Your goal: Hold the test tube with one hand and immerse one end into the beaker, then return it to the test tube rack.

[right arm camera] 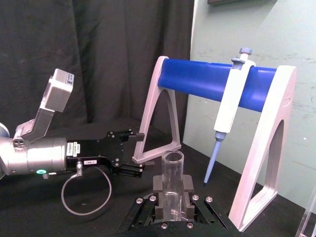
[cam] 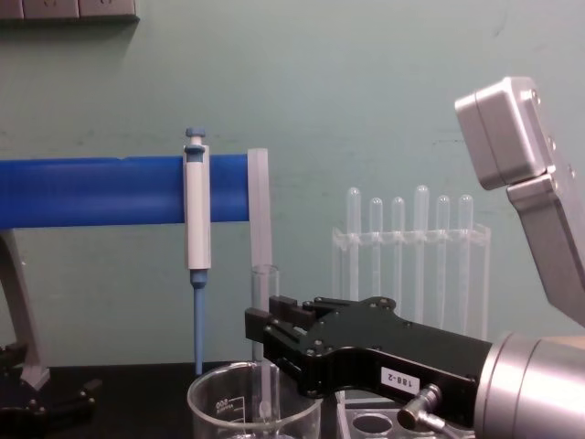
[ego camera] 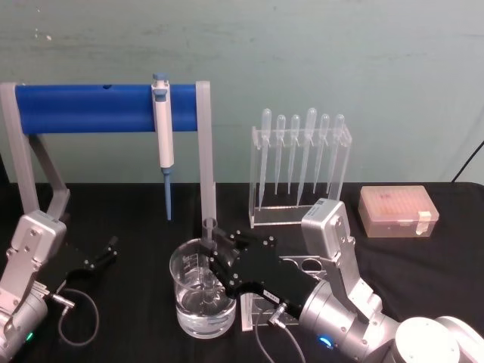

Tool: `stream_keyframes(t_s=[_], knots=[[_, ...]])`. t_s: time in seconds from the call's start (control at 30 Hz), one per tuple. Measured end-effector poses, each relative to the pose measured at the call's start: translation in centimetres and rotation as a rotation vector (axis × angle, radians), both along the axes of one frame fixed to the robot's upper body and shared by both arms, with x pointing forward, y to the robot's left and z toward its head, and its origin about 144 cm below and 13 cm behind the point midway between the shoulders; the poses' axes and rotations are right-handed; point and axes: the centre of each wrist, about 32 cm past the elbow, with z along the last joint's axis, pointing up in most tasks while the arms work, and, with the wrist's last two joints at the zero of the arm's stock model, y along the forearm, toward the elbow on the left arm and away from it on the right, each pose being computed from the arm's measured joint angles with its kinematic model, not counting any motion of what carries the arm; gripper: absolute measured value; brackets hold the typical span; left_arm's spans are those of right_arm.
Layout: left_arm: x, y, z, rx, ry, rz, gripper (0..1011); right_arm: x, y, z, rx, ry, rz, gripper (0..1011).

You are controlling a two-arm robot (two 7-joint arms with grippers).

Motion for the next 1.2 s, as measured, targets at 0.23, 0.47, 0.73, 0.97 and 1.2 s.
stream_keyframes(t_s=[0.23, 0.47, 0.73, 0.97, 1.2], knots=[[0.00, 0.00, 0.00, 0.000, 0.000, 0.000, 1000, 0.00, 0.00, 0.00, 0.000, 0.000, 0.000, 225], [0.00, 0.00, 0.00, 0.000, 0.000, 0.000, 1000, 0.00, 0.00, 0.00, 0.000, 0.000, 0.000, 224], [0.00, 0.00, 0.00, 0.000, 0.000, 0.000, 1000, 0.00, 0.00, 0.00, 0.000, 0.000, 0.000, 225], [0.00, 0.00, 0.00, 0.000, 0.000, 0.000, 1000, 0.00, 0.00, 0.00, 0.000, 0.000, 0.000, 225], [0.00, 0.00, 0.00, 0.000, 0.000, 0.000, 1000, 0.00, 0.00, 0.00, 0.000, 0.000, 0.000, 224]])
